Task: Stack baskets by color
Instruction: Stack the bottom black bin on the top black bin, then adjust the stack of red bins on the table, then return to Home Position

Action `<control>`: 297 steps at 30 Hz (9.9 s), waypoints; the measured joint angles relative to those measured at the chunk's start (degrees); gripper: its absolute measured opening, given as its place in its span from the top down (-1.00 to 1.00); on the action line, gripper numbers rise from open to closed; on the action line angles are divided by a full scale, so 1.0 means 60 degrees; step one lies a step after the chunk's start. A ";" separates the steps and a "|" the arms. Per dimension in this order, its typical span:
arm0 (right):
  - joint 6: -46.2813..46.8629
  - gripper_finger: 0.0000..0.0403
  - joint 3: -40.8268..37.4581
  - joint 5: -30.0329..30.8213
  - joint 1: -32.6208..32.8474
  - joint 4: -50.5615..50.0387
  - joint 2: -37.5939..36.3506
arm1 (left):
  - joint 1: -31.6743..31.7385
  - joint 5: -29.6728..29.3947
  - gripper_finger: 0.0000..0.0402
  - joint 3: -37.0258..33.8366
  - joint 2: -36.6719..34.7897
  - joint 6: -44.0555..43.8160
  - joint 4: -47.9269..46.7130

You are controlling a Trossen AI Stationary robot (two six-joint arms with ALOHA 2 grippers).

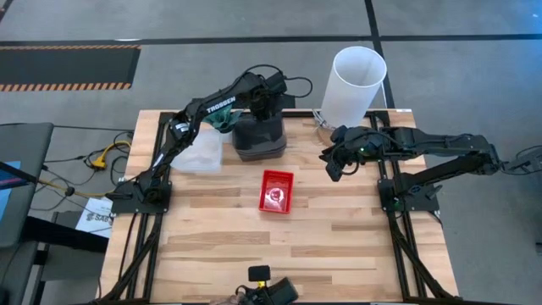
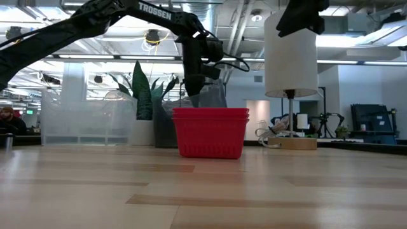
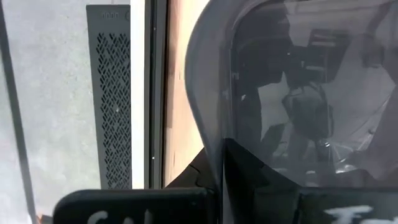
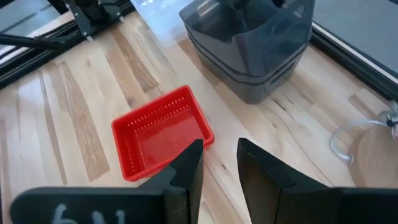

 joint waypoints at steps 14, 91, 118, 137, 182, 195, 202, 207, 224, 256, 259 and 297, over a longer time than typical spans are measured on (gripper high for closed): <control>-0.0163 0.41 0.0000 0.0000 0.0000 -0.0638 -0.0004 | -0.0680 0.0129 1.00 -0.0055 -0.0009 0.0139 0.1814; -0.0111 0.41 0.0000 -0.0149 0.0000 -0.0383 0.0004 | -0.0810 0.0537 0.11 -0.1254 -0.1196 0.0319 0.2758; -0.2181 0.41 0.0004 -0.2707 -0.0477 0.4632 0.3747 | -0.1457 0.2653 -0.17 -0.1185 -0.5729 -0.2847 -0.1188; 0.1918 0.94 -0.2419 0.0781 -0.0728 0.4154 0.3958 | -0.1827 0.3065 -0.17 -1.3615 -1.3296 -0.5922 0.9634; 0.1254 0.99 -0.3123 -0.0389 0.0018 0.8771 0.5323 | -0.2318 0.3054 -0.17 -1.3829 -1.4183 -0.6688 0.9441; 0.4431 0.99 -0.3113 0.1192 0.1122 0.7027 0.5396 | -0.2322 0.2841 -0.17 -1.3822 -1.4671 -0.6403 0.8839; 0.5046 0.99 -0.2862 0.1342 0.1166 0.7284 0.6176 | -0.2313 0.2663 -0.17 -1.3822 -1.4899 -0.6309 0.8858; 0.4670 1.00 -0.2093 0.1097 0.1169 0.7205 0.6603 | -0.2311 0.2661 -0.17 -1.3822 -1.4919 -0.6229 0.8841; 0.4428 1.00 -0.1268 0.0841 0.1169 0.6818 0.6918 | -0.2310 0.2858 -0.17 -1.3825 -1.5034 -0.6062 0.8280; -0.0893 1.00 -0.6812 -0.1377 -0.0109 1.1735 -0.2451 | -0.2653 0.2212 -0.17 -1.8381 -1.9392 -0.7845 1.3290; -0.0937 1.00 -0.7528 -0.1403 -0.0226 1.1692 -0.3405 | -0.2653 0.2179 -0.11 -1.8912 -2.0268 -0.8116 1.3009; -0.2928 0.99 -1.0269 -0.1475 -0.1060 0.6130 -1.0344 | -0.2646 0.2337 1.00 -2.2319 -2.2427 -0.8870 1.4245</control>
